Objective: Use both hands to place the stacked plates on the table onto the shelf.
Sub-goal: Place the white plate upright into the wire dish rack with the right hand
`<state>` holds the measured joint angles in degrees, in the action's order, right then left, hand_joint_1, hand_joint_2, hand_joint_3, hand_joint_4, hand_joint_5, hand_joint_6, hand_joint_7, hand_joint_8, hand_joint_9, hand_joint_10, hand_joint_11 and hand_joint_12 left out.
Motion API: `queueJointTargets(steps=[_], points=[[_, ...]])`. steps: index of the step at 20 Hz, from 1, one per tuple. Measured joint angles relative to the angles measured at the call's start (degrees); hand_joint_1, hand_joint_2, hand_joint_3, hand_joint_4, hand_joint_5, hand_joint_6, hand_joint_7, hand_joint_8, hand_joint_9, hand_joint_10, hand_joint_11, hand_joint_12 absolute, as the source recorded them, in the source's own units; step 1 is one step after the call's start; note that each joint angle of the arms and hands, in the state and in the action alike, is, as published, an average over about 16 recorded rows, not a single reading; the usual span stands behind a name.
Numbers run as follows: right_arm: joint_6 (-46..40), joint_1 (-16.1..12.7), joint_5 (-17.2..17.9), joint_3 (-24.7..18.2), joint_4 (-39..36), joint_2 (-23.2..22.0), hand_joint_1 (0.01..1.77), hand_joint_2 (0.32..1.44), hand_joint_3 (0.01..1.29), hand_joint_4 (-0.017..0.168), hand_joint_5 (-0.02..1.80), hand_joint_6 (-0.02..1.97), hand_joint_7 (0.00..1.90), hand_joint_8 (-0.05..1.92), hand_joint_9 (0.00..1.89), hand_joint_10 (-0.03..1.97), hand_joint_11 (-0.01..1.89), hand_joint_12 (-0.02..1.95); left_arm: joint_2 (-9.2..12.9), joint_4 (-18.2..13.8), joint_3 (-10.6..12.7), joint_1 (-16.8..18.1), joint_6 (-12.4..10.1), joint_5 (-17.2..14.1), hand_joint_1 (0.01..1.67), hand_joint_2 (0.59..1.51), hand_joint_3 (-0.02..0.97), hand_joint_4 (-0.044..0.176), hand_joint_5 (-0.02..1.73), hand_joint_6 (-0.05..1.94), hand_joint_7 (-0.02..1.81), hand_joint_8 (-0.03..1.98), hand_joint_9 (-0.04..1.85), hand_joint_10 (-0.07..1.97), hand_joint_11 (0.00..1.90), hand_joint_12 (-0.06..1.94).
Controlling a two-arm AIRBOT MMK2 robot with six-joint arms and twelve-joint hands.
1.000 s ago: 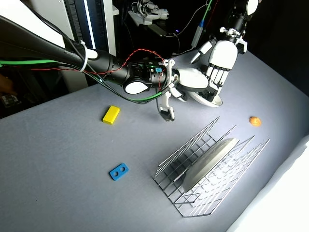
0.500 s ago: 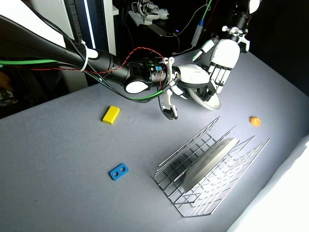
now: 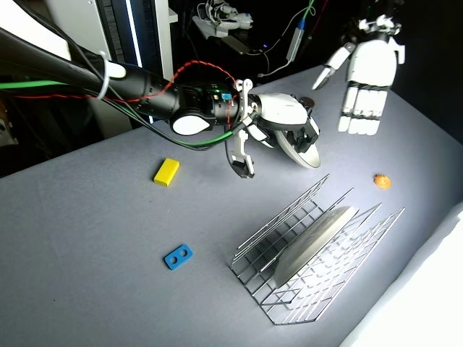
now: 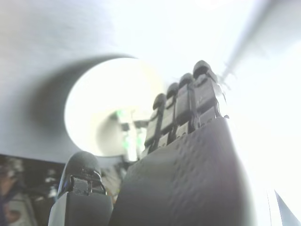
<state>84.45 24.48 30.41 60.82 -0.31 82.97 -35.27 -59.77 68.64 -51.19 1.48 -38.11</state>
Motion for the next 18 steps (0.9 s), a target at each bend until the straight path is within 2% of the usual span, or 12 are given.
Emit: queueJointTargets(steps=[5,10,14,18], points=[[-0.7,-2.2,-0.9,-7.3,3.1,-7.8,1.19,1.01,0.01,0.021,0.93,0.93,0.99,0.93,1.14,0.06,0.68,1.10,1.0,-0.6,1.1,5.1,1.2,-2.3,0.02,1.169,0.009,0.000,0.03,0.01,0.02,0.00,0.02,-0.06,0.02,0.00],[-3.7,-5.3,-2.0,-13.3,5.4,-15.8,1.19,1.01,0.01,0.024,0.94,1.04,0.99,0.97,1.14,0.05,0.69,1.10,1.6,-1.8,1.9,8.1,2.2,-4.8,0.02,1.167,0.009,0.000,0.03,0.01,0.02,0.00,0.02,-0.06,0.01,0.00],[-8.8,-8.3,-3.7,-15.6,6.0,-20.8,1.19,1.01,0.01,0.024,0.94,1.06,0.98,0.99,1.15,0.04,0.69,1.10,1.9,-2.8,2.5,9.5,2.7,-6.5,0.01,1.166,0.009,0.000,0.04,0.01,0.02,0.00,0.02,-0.05,0.01,0.00],[-16.9,-11.7,-6.6,-15.3,6.0,-24.1,1.19,1.01,0.01,0.024,0.93,1.07,0.98,0.98,1.15,0.04,0.70,1.09,2.0,-4.4,3.2,10.5,2.8,-7.4,0.01,1.167,0.009,0.000,0.04,0.01,0.03,0.00,0.02,-0.06,0.01,0.00]])
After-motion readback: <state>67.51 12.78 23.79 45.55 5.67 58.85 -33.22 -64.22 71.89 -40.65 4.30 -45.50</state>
